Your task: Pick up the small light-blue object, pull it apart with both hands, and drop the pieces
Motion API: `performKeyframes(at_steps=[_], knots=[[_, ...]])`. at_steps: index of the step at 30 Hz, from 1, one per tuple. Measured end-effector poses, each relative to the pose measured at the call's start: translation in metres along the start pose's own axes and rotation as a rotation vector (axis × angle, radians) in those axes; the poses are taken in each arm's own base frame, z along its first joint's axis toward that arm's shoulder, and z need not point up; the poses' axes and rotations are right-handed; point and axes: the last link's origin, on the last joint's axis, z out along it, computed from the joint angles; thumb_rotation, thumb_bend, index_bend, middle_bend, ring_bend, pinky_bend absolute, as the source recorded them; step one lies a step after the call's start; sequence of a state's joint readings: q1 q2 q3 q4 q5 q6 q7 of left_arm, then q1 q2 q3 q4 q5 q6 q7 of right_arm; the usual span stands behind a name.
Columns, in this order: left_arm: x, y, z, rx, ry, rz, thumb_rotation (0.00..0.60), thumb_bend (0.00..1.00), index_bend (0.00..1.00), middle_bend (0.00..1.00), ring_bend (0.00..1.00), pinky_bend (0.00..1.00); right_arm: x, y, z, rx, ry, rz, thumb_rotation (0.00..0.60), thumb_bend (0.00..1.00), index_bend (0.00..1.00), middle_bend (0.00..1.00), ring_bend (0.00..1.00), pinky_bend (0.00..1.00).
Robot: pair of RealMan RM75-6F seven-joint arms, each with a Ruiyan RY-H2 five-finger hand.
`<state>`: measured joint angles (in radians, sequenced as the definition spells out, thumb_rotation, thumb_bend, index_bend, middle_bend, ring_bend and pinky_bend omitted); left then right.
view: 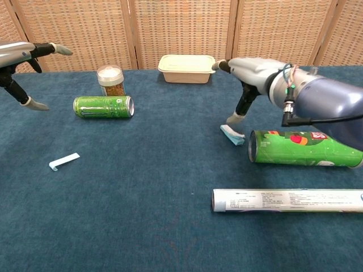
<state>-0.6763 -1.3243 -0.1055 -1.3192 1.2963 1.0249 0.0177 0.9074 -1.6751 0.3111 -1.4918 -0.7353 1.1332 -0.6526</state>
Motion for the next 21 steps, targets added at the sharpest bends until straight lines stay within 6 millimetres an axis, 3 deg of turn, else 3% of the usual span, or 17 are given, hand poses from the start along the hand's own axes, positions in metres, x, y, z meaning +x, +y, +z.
performKeyframes(at_steps=[4,7,12,18,21], knots=[[0.011,-0.006,-0.017,0.014,0.043,-0.035,0.6,0.0,0.0,0.0,0.0,0.11,0.024,0.021,-0.014,0.022,0.089,0.014,0.6,0.0,0.0,0.0,0.0,0.0],[0.018,-0.014,-0.035,0.037,0.09,-0.07,0.6,0.0,0.0,0.0,0.0,0.06,0.042,0.05,-0.03,0.038,0.175,0.014,0.6,0.0,0.0,0.0,0.0,0.0],[0.02,-0.033,-0.078,0.102,0.142,-0.132,0.6,0.0,0.0,0.0,0.0,0.0,0.052,0.095,-0.052,0.068,0.253,0.043,0.6,0.0,0.0,0.0,0.0,0.0],[0.014,-0.046,-0.113,0.156,0.163,-0.207,0.6,0.0,0.0,0.0,0.0,0.0,0.057,0.171,-0.069,0.048,0.329,-0.003,0.6,0.0,0.0,0.0,0.0,0.0],[0.01,-0.053,-0.138,0.191,0.19,-0.245,0.6,0.0,0.0,0.0,0.0,0.0,0.054,0.223,-0.094,-0.033,0.352,-0.022,0.6,0.0,0.0,0.0,0.0,0.0]])
